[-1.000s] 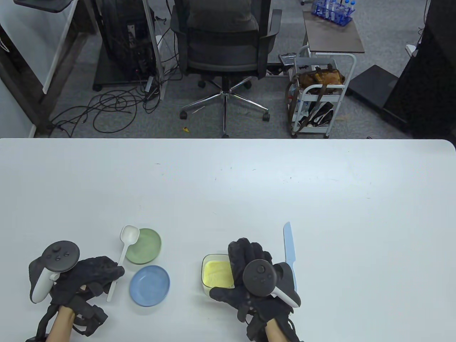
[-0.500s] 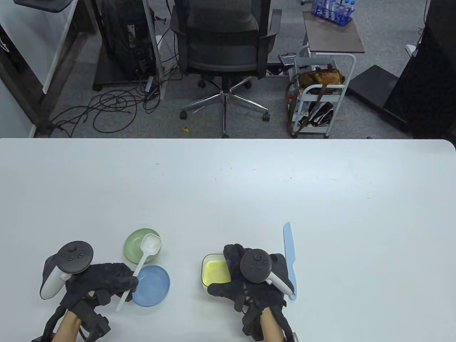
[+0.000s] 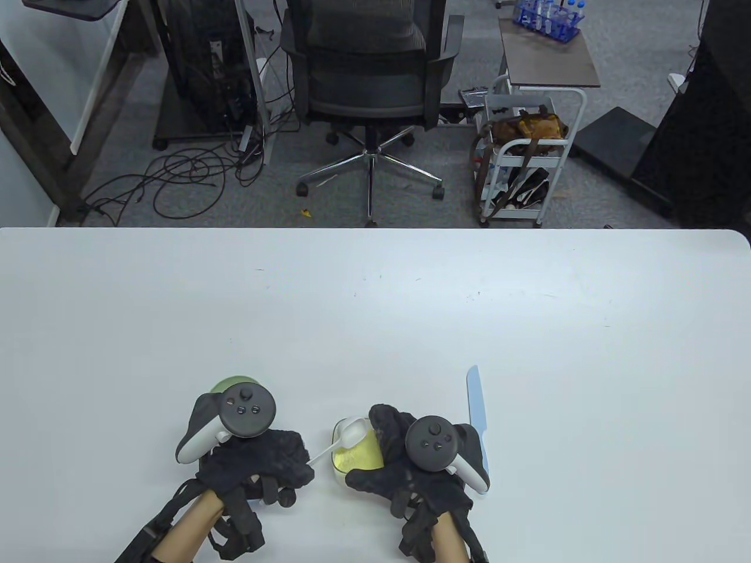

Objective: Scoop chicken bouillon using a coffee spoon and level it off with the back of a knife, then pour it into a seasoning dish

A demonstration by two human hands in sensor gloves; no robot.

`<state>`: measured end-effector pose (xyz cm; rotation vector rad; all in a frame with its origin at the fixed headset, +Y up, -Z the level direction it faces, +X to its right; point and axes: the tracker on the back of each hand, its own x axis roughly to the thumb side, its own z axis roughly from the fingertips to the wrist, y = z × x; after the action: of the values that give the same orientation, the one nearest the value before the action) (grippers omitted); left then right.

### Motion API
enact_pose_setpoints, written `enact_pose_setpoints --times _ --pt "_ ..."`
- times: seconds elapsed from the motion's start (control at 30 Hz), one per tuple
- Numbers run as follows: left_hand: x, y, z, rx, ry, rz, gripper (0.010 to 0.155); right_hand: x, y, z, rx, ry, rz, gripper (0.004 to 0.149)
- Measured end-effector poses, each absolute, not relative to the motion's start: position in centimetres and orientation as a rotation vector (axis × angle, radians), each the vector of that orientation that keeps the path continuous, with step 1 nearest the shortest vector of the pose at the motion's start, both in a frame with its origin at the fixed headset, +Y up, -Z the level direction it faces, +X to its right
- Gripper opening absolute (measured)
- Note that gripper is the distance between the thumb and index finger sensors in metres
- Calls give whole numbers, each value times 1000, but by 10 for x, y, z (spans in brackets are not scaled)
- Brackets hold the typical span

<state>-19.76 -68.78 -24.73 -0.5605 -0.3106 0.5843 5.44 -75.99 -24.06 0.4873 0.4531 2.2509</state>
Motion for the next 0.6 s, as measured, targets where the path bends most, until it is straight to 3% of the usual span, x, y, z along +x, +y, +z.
enact_pose_setpoints --times 0.3,0.6 --pt "-177 -677 -249 -391 -316 466 40 55 -761 -240 491 439 2227 103" --pt "-158 -671 -267 -616 -388 382 41 55 -762 -240 484 442 2226 103"
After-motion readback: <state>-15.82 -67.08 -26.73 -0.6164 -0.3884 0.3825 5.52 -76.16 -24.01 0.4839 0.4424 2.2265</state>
